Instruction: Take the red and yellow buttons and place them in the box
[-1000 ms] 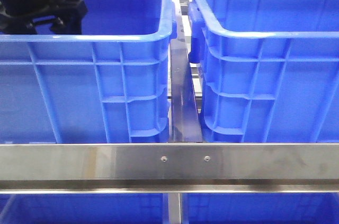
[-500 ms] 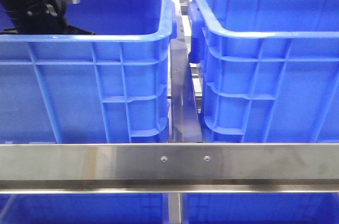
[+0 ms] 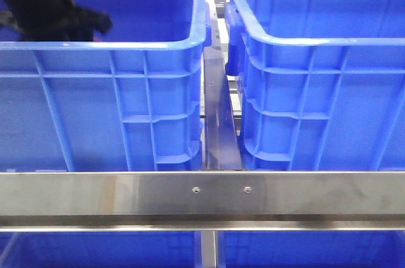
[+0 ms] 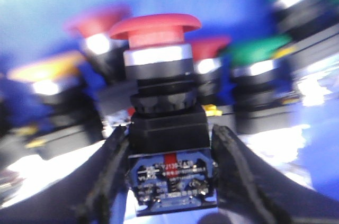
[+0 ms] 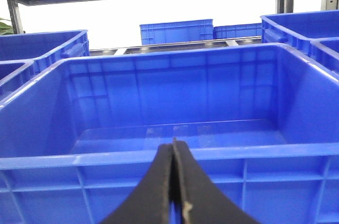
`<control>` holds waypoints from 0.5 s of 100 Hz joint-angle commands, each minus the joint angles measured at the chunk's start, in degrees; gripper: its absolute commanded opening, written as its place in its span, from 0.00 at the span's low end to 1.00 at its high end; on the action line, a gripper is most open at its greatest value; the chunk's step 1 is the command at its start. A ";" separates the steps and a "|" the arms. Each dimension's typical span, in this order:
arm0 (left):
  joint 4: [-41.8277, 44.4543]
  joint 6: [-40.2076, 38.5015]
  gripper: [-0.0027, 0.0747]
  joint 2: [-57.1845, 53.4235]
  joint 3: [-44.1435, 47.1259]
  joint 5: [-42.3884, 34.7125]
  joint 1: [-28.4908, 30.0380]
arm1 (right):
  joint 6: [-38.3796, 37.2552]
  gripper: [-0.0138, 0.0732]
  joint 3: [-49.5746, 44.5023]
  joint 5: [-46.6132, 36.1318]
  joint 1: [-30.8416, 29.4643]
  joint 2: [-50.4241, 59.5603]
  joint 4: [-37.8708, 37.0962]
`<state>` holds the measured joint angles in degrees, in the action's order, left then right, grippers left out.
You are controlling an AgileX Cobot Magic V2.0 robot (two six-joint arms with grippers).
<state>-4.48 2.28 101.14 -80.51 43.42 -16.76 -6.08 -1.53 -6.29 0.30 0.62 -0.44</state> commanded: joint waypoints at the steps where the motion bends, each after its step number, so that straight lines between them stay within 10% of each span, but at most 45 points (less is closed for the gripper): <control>1: -0.77 0.03 0.01 -6.76 -1.70 -1.79 -0.70 | 0.18 0.08 1.06 -4.96 -0.15 1.43 -0.01; 50: -0.77 0.13 0.01 -25.52 1.12 -0.06 -19.03 | 0.18 0.08 1.06 -4.96 -0.15 1.43 -0.01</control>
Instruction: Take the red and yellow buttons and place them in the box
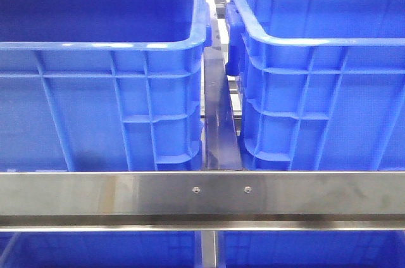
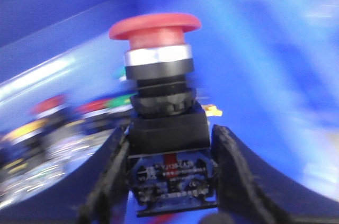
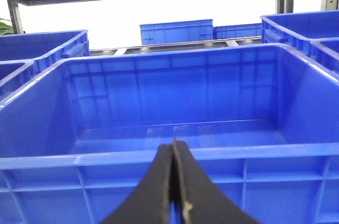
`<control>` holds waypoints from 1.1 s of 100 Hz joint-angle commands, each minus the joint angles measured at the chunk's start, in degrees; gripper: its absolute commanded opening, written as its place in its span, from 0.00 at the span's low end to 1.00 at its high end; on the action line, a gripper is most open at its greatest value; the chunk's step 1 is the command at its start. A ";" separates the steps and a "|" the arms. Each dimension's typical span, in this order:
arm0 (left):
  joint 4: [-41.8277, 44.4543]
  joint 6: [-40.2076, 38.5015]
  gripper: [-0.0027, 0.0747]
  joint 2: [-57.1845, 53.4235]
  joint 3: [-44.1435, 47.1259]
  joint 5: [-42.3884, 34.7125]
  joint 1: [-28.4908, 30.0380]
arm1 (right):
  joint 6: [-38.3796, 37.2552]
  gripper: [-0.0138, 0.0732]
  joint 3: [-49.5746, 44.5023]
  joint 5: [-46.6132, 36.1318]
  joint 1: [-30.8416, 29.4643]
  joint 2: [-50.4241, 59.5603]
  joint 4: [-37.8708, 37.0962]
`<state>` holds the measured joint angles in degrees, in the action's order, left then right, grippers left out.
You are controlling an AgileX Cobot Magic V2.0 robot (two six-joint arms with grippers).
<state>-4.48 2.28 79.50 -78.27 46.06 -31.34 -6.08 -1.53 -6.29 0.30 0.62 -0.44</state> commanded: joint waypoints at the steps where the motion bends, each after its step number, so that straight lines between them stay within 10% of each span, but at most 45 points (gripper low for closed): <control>1: -0.77 0.13 0.01 -3.98 -1.13 -2.70 -5.22 | 0.18 0.08 1.06 -4.96 -0.15 1.43 -0.01; 59: -0.77 1.50 0.01 -4.69 -1.04 -2.63 -18.70 | -4.22 0.08 5.93 -6.72 -0.09 1.29 0.02; 110: -0.87 1.50 0.01 -4.29 -1.04 -2.83 -18.70 | -8.42 0.08 45.25 40.52 -0.09 -21.40 4.50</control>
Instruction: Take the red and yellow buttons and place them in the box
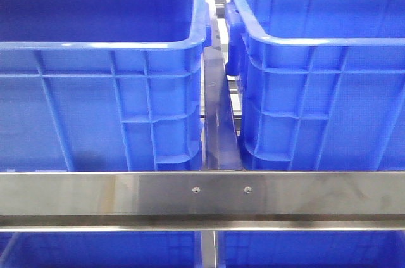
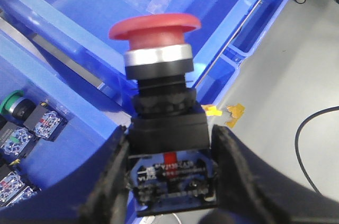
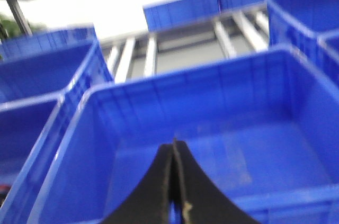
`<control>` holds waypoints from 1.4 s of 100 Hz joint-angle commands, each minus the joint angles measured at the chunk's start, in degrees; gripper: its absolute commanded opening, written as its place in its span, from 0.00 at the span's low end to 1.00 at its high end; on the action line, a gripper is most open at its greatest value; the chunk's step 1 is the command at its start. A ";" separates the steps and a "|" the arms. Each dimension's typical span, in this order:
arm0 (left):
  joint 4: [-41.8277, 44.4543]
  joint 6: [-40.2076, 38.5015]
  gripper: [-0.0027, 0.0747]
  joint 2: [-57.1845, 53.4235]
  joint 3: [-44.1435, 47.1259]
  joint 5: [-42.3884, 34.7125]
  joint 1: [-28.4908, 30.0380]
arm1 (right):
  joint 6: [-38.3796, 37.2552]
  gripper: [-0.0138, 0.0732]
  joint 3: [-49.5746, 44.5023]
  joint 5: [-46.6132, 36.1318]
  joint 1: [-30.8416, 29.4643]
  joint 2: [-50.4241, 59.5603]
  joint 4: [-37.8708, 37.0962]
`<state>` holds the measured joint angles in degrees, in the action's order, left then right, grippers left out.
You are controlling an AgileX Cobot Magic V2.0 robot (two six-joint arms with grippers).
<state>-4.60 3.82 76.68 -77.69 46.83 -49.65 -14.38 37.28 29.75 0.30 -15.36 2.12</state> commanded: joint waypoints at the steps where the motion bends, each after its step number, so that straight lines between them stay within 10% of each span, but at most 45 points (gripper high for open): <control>1: -0.75 -0.04 0.01 -1.48 -1.62 -3.60 -0.38 | -0.12 0.08 6.79 4.94 -0.09 -5.78 2.40; 36: -0.75 -0.04 0.01 -1.48 -1.62 -3.60 -0.38 | -0.12 0.11 10.08 8.20 -0.09 -16.45 12.04; 84: -0.75 -0.04 0.01 -1.48 -1.62 -3.60 -0.38 | 0.84 0.76 10.08 8.40 -0.09 -17.62 19.12; 140: -0.75 -0.04 0.01 -1.48 -1.62 -3.60 -0.38 | 49.48 0.78 10.16 18.67 0.14 -37.45 82.57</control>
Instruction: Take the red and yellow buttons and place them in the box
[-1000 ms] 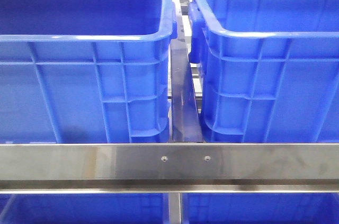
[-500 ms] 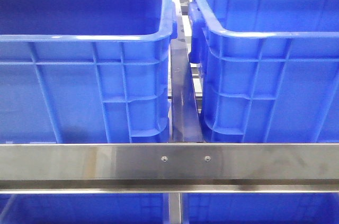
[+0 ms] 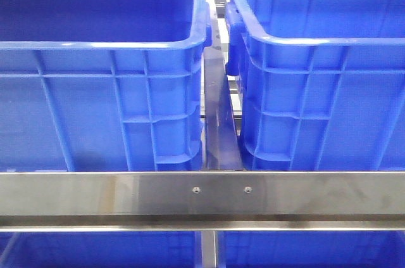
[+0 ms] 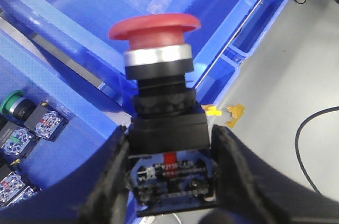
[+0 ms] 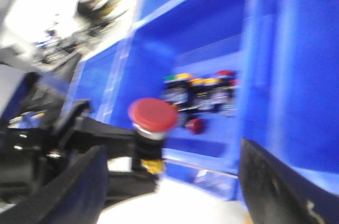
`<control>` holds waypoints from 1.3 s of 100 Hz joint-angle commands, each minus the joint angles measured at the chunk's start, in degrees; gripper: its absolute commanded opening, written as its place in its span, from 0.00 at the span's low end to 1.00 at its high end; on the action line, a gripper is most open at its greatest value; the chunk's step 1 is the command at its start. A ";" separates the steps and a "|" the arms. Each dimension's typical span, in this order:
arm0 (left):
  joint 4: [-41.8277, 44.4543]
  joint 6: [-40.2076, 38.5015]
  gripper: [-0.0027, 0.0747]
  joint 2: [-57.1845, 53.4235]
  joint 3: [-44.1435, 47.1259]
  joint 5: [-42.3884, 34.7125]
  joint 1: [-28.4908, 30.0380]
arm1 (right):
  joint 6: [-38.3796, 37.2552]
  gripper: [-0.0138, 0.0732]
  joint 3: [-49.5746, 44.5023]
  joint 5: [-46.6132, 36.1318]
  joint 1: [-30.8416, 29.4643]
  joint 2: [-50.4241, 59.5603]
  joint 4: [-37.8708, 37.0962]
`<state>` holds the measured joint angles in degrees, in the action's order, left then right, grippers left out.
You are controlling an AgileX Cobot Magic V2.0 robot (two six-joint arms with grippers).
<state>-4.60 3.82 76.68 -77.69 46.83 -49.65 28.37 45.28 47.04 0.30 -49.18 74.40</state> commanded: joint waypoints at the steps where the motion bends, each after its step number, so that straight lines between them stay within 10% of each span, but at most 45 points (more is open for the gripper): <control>1: -0.75 -0.04 0.01 -1.48 -1.62 -3.60 -0.38 | 7.30 0.78 2.23 1.61 0.15 -3.95 10.88; 74: -0.75 -0.04 0.01 -1.48 -1.62 -3.60 -0.38 | 11.17 0.77 11.58 2.68 13.53 -20.99 12.99; 104: -0.75 -0.04 0.02 -1.48 -1.62 -3.60 -0.38 | 12.09 0.39 11.58 2.81 13.53 -21.13 13.06; 130: -0.75 -0.04 0.61 -1.48 -1.62 -3.60 -0.38 | 12.51 0.37 11.58 2.81 13.53 -21.13 13.06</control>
<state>-4.60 3.82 76.68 -77.69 46.83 -49.65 39.69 54.80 48.47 13.78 -71.49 83.67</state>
